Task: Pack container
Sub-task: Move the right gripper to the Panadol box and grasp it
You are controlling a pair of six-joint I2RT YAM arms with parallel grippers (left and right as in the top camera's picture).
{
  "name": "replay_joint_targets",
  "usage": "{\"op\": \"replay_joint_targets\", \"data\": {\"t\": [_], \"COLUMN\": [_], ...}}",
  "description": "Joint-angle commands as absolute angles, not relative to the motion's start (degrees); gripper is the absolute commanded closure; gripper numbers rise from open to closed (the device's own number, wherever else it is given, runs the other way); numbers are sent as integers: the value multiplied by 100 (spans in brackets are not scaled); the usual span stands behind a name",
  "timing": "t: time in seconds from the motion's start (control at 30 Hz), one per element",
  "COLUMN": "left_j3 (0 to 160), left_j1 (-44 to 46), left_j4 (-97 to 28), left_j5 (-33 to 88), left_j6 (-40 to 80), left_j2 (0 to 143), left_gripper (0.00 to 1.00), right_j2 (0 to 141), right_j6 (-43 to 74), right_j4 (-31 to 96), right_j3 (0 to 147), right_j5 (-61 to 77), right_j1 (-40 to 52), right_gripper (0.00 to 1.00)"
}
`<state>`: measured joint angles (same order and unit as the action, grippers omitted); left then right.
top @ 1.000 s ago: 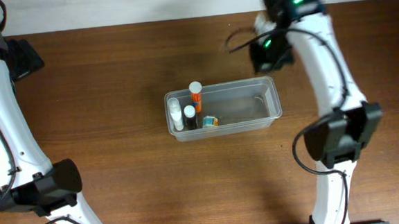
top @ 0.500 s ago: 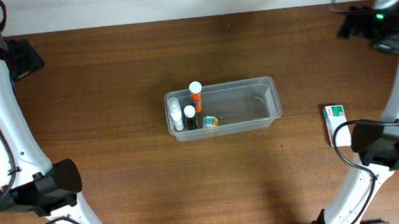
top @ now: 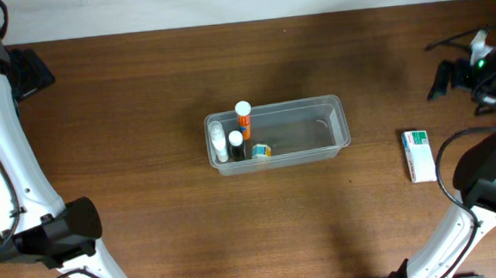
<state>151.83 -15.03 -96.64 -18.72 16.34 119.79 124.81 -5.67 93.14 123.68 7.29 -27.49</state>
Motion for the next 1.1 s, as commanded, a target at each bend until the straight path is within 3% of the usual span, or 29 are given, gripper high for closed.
{"op": "replay_joint_targets", "data": {"t": [0.0, 0.3, 0.7, 0.97, 1.07], "left_j3": [15203, 15203, 15203, 15203, 15203], "left_j1": [-1522, -1522, -1522, -1522, -1522], "left_j4": [-9668, -9668, -9668, -9668, -9668], "left_j5": [-1929, -1929, -1929, -1929, -1929], "left_j6": [1691, 1691, 1691, 1691, 1691], "left_j2": [12009, 12009, 12009, 12009, 12009], "left_gripper": [0, 0, 0, 0, 0], "right_j2": [12352, 12352, 12392, 12523, 12527], "right_j6": [-989, -1330, -2073, -2123, -2119], "right_j4": [9085, 7690, 6659, 6267, 6311], "right_j3": [11585, 9579, 8783, 8689, 8689], "right_j5": [681, 687, 681, 674, 679], "right_j1": [-2775, -2770, -2770, -2700, -2696], "right_gripper": [2, 2, 2, 12, 20]}}
